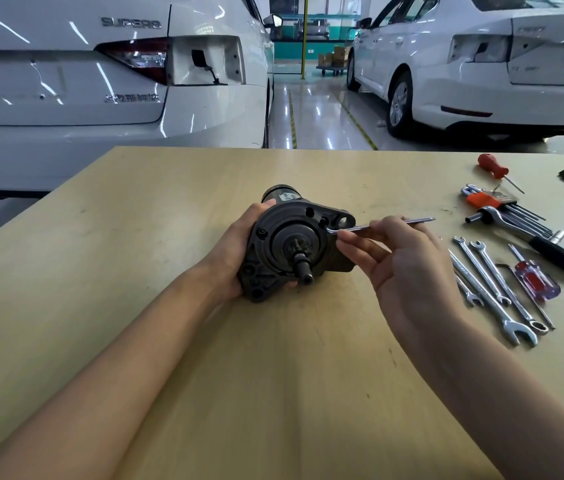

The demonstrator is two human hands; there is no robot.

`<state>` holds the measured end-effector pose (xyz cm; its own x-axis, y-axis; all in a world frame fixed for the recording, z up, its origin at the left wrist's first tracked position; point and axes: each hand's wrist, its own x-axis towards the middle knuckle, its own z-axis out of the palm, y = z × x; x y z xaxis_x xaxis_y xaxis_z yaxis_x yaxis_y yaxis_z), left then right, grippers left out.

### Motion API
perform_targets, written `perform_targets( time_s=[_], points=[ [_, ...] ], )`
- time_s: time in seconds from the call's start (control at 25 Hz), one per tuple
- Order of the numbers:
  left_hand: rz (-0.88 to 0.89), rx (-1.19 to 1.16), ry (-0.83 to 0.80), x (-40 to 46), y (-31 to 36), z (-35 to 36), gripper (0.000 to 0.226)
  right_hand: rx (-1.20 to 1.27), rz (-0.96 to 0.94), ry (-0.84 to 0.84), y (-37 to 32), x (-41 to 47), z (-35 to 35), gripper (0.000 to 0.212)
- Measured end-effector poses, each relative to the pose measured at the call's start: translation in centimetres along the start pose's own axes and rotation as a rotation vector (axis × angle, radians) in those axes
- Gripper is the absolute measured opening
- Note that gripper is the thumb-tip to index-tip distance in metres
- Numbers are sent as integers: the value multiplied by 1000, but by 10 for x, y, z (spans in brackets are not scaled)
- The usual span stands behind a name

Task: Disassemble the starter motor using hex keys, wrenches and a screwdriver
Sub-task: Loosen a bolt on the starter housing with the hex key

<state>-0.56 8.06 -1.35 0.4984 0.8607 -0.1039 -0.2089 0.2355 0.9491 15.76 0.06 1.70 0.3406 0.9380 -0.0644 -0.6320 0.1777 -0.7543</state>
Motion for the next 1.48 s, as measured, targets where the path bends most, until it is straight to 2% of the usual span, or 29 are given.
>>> perform_targets(
  time_s=[0.12, 0.24, 0.36, 0.64, 0.76, 0.84, 0.88, 0.96, 1.04, 1.12, 1.2, 1.28, 1.48],
  points=[
    [10, 16, -1, 0, 0, 0, 50, -185, -152, -70, -5, -1, 4, 14],
    [-7, 19, 23, 1, -1, 0, 48, -573, -463, -173, -12, 1, 15, 30],
    [5, 30, 32, 0, 0, 0, 49, -896, -669, -302, -17, 8, 32, 38],
    [35, 0, 47, -1, 0, 2, 51, -1542, -747, -677, -4, 13, 67, 24],
    [45, 4, 85, 0, -2, -1, 34, -1704, -793, -733, 0, 8, 67, 17],
    [61, 3, 74, 1, -3, -1, 29, -1608, -813, -702, 0, 5, 62, 14],
    [66, 4, 55, 2, -4, -1, 35, -1463, -823, -638, 0, 4, 59, 12],
    [49, 22, 28, 3, -4, -1, 45, -1004, -745, -459, -6, 4, 47, 9],
    [10, 27, 37, 3, -3, -2, 47, -520, -489, -299, -13, 6, 31, 8],
    [-9, 20, 42, 2, -1, -1, 48, -243, -217, -129, -16, 10, 14, 8],
    [-4, 14, 28, 3, 0, -1, 50, -82, 2, 33, -11, 15, 3, 15],
    [-6, 9, 15, 1, 1, 1, 52, 39, 115, 123, -6, 17, 0, 20],
    [-10, -6, 16, 1, 1, 1, 53, 109, 33, 123, -4, 18, -2, 28]
  ],
)
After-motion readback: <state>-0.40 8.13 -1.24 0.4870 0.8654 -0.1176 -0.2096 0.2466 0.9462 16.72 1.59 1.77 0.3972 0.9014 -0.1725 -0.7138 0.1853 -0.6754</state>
